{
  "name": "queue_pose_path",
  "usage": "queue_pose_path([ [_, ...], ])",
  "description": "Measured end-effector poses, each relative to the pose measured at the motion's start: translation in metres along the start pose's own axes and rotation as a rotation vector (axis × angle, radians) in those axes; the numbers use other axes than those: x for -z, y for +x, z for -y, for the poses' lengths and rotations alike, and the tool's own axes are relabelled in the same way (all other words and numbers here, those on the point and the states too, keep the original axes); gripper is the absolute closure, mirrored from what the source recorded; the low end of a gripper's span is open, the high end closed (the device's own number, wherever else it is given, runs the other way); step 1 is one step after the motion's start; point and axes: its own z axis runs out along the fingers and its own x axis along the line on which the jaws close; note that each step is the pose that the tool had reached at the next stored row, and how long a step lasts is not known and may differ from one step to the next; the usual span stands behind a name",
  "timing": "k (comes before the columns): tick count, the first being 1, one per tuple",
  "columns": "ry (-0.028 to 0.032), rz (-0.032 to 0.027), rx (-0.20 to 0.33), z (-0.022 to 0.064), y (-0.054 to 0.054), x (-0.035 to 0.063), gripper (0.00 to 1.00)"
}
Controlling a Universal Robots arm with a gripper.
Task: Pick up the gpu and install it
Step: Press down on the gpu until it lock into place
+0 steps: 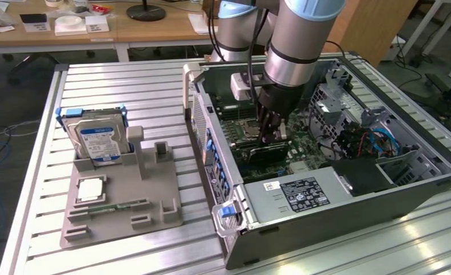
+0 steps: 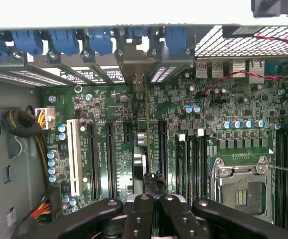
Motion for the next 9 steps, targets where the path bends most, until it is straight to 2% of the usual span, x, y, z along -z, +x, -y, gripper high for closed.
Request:
queue_pose_path([
  [9, 0.0001, 0.0002, 0.000, -0.0001, -0.0008, -0.0020, 0.89],
])
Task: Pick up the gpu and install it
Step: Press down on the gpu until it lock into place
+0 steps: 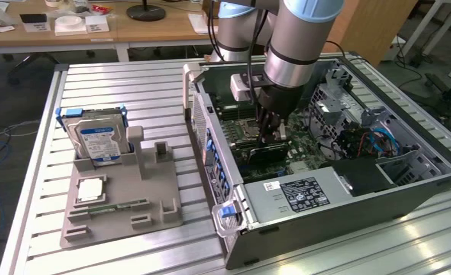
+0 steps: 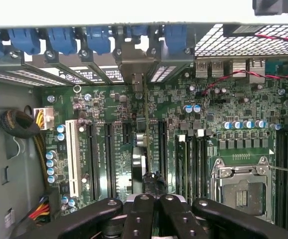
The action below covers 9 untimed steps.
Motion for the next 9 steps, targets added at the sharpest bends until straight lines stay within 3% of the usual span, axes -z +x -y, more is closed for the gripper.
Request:
queue_pose_path([
  [9, -0.0001, 0.0000, 0.000, -0.0001, 0.0001, -0.0023, 0.89],
])
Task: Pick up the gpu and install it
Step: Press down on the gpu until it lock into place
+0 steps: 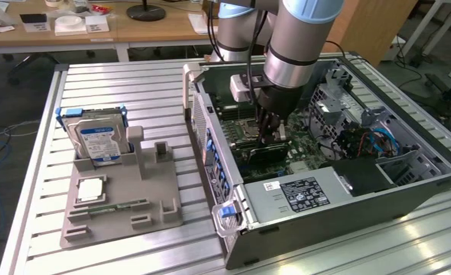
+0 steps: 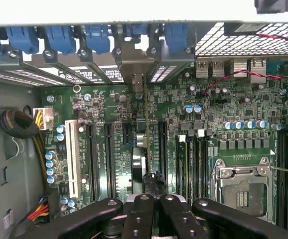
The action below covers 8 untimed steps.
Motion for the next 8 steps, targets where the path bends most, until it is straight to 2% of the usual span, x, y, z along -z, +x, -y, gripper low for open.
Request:
queue_pose_path([
  [8, 0.0001, -0.0002, 0.000, -0.0007, 0.0001, -0.0009, 0.89],
])
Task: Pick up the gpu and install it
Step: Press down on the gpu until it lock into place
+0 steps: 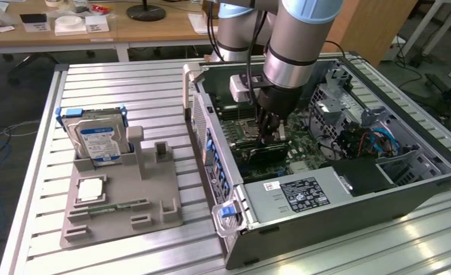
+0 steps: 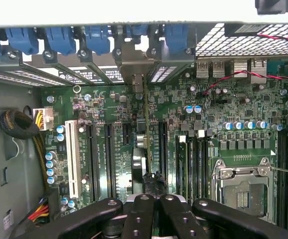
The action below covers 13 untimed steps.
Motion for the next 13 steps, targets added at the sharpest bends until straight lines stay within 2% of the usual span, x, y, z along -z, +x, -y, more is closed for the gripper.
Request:
queue_pose_path([
  [6, 0.0001, 0.0003, 0.000, 0.0000, 0.000, -0.0001, 0.89],
  [8, 0.0008, 0.0022, 0.000, 0.0000, 0.000, 0.0015, 0.89],
  [10, 0.0001, 0.0002, 0.000, -0.0001, 0.000, 0.0068, 0.89],
  [13, 0.0002, 0.0004, 0.000, -0.0001, -0.001, 0.0142, 0.89],
])
